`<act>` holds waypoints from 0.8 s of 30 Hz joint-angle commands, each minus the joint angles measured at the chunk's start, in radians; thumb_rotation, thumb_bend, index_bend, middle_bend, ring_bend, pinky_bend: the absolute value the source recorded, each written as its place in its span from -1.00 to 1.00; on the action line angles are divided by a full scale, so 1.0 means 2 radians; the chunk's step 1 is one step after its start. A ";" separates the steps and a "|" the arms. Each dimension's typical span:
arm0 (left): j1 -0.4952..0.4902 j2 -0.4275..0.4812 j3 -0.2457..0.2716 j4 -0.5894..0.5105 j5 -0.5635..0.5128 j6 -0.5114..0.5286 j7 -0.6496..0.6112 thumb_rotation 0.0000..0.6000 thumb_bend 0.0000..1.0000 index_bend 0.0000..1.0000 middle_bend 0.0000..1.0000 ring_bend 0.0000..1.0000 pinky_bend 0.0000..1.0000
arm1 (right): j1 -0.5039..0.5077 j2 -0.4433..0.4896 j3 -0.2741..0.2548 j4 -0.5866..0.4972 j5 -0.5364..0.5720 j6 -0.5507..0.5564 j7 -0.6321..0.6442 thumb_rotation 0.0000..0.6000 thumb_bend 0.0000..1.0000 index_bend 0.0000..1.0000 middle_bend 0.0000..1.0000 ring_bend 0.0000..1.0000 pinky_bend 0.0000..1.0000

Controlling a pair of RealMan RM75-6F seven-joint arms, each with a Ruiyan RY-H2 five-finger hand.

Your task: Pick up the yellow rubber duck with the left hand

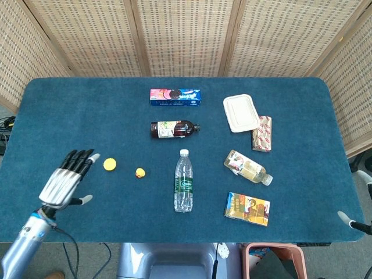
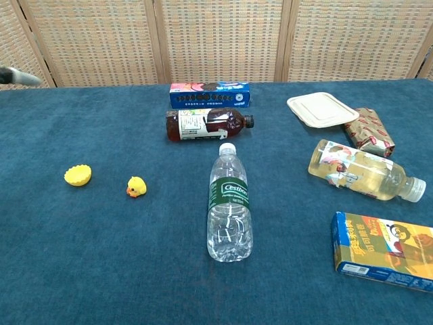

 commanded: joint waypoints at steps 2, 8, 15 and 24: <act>-0.090 -0.095 -0.049 0.065 -0.096 -0.091 0.041 1.00 -0.77 -0.55 -1.00 -1.00 -1.00 | 0.004 0.002 0.005 0.010 0.016 -0.014 0.015 1.00 -1.00 -1.00 -1.00 -1.00 -1.00; -0.129 -0.145 -0.057 0.108 -0.161 -0.113 0.095 1.00 -0.69 -0.52 -1.00 -1.00 -1.00 | 0.002 0.004 0.007 0.019 0.026 -0.018 0.031 1.00 -1.00 -1.00 -1.00 -1.00 -1.00; -0.155 -0.194 -0.055 0.150 -0.216 -0.118 0.124 1.00 -0.54 -0.39 -1.00 -1.00 -1.00 | 0.002 0.002 0.008 0.024 0.027 -0.020 0.038 1.00 -1.00 -1.00 -1.00 -1.00 -1.00; -0.176 -0.231 -0.045 0.191 -0.259 -0.120 0.152 1.00 -0.49 -0.37 -1.00 -1.00 -1.00 | 0.004 0.002 0.013 0.033 0.039 -0.028 0.056 1.00 -1.00 -1.00 -1.00 -1.00 -1.00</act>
